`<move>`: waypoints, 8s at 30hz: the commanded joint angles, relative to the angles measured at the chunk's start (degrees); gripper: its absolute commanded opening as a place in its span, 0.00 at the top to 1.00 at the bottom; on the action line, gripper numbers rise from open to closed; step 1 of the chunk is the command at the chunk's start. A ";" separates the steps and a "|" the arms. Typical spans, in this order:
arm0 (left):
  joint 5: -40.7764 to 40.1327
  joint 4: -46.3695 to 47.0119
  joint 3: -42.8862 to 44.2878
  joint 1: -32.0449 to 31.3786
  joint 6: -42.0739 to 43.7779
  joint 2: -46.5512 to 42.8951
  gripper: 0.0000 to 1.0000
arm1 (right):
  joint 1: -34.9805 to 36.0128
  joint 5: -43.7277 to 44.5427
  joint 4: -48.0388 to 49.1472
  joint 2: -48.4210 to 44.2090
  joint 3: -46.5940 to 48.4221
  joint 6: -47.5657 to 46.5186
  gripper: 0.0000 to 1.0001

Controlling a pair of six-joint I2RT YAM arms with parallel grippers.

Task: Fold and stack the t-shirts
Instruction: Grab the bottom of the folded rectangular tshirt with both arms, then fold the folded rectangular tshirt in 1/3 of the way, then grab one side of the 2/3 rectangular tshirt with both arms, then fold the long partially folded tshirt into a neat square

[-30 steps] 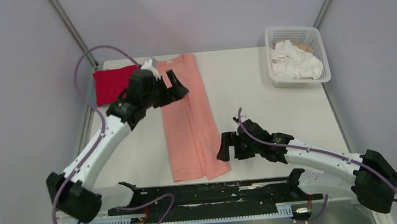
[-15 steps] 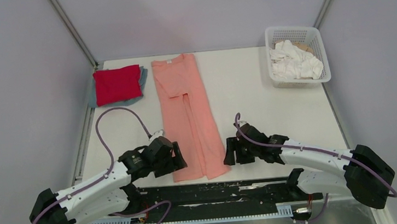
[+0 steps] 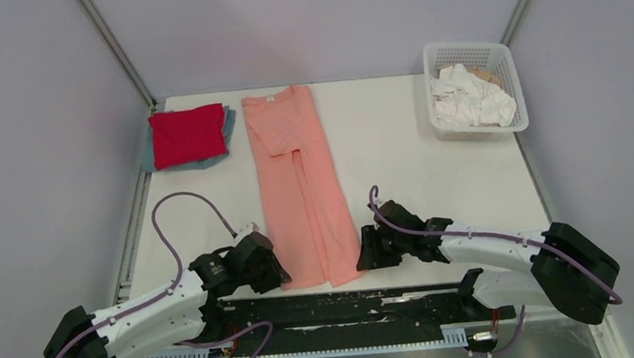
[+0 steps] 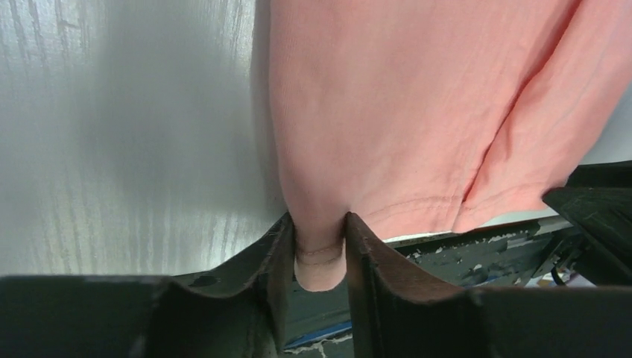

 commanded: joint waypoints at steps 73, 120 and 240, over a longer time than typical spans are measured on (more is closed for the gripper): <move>14.64 19.24 31.18 39.99 27.15 40.65 0.94 | -21.34 -4.60 1.32 41.47 52.74 -20.07 1.00; 15.26 20.88 3.79 39.16 21.13 18.23 0.29 | -23.28 -17.31 7.77 29.71 24.70 -11.58 0.22; 41.13 28.90 52.74 47.35 24.66 64.19 0.71 | -35.29 -13.89 6.02 41.07 50.89 -10.93 0.68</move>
